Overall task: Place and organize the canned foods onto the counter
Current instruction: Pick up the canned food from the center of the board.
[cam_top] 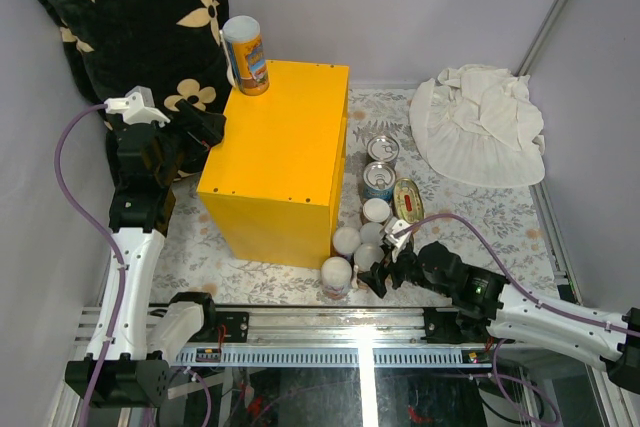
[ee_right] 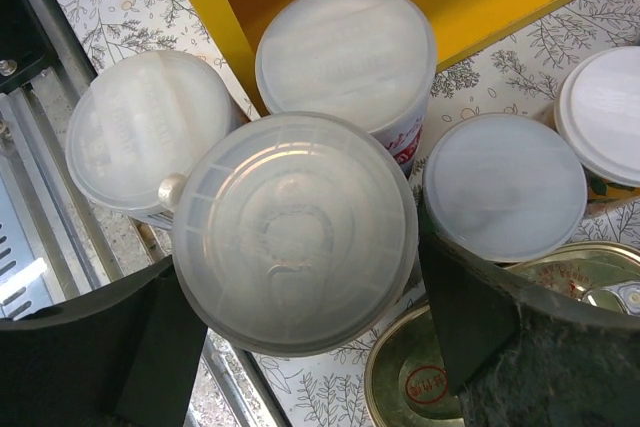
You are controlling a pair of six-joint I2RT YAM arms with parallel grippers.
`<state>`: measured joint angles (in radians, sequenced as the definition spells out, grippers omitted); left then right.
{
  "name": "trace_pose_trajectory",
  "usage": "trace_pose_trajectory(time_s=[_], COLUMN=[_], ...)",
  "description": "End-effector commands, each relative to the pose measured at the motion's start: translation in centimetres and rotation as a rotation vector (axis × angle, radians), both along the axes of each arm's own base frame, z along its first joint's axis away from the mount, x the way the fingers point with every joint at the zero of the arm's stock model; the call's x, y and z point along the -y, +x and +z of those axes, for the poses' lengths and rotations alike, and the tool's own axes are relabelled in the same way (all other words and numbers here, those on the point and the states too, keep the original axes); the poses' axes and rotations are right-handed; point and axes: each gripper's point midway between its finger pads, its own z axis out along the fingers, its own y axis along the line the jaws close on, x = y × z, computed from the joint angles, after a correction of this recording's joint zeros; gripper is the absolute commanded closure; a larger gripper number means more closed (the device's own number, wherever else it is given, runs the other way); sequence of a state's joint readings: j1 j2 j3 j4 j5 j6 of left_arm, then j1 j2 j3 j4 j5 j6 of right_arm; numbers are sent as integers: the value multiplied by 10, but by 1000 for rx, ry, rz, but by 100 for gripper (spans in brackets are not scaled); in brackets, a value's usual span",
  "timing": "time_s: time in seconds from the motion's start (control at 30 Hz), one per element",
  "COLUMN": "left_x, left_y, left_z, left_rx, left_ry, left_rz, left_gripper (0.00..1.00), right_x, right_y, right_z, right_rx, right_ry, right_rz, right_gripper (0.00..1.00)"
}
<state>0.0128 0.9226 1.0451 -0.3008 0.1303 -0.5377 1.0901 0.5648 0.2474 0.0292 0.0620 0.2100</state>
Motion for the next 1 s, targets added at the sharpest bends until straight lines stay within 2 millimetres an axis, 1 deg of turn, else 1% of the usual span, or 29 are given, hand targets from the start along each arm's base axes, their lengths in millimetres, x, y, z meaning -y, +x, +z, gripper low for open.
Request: trace_pose_trajectory(time_s=[0.0, 0.13, 0.17, 0.23, 0.27, 0.3, 0.4, 0.43, 0.47, 0.53, 0.57, 0.6, 0.63, 0.7, 0.73, 0.8, 0.87, 0.97], left_x=[5, 5, 5, 4, 3, 3, 1, 0, 0, -1, -2, -3, -3, -4, -4, -4, -5, -8], left_y=[-1, 0, 0, 0, 1, 1, 1, 2, 2, 2, 2, 3, 3, 5, 5, 6, 6, 5], left_z=[-21, -21, -23, -24, -25, -25, -25, -25, -24, -24, -25, -25, -26, -27, -26, -27, -27, -26], left_rx=[-55, -52, -54, -55, -58, -59, -57, -55, -54, -51, -50, -49, -51, -52, -51, -52, -51, -51], left_ry=[16, 21, 22, 24, 26, 28, 34, 36, 38, 42, 44, 47, 47, 49, 49, 51, 56, 66], left_rz=[-36, -33, -32, -29, -28, -26, -17, -13, -10, -3, -1, 2, 3, 6, 7, 8, 13, 24], left_gripper=[0, 0, 0, 0, 0, 0, 0, 0, 0, 0, 0, 0, 0, 0, 0, 0, 0, 0], right_x=[-9, -14, -15, -16, -17, -18, -17, -17, -16, -16, -16, -17, -17, -18, -18, -16, -13, -9], right_y=[5, 3, 3, 4, 3, 3, 3, 3, 3, 2, 1, 0, 0, 0, 0, 2, 3, 1], right_z=[15, 16, 16, 17, 18, 21, 29, 32, 37, 48, 54, 61, 73, 88, 100, 124, 153, 190], right_rx=[52, 67, 74, 84, 88, 92, 107, 114, 122, 137, 144, 154, 167, 188, 205, 245, 291, 337], right_ry=[93, 96, 93, 95, 100, 110, 135, 139, 144, 149, 147, 140, 136, 120, 124, 140, 168, 178], right_rz=[-4, 28, 33, 40, 45, 49, 50, 50, 52, 64, 73, 86, 95, 110, 115, 115, 110, 123], right_gripper=[15, 17, 20, 30, 39, 45, 54, 59, 65, 81, 88, 94, 99, 100, 100, 100, 100, 100])
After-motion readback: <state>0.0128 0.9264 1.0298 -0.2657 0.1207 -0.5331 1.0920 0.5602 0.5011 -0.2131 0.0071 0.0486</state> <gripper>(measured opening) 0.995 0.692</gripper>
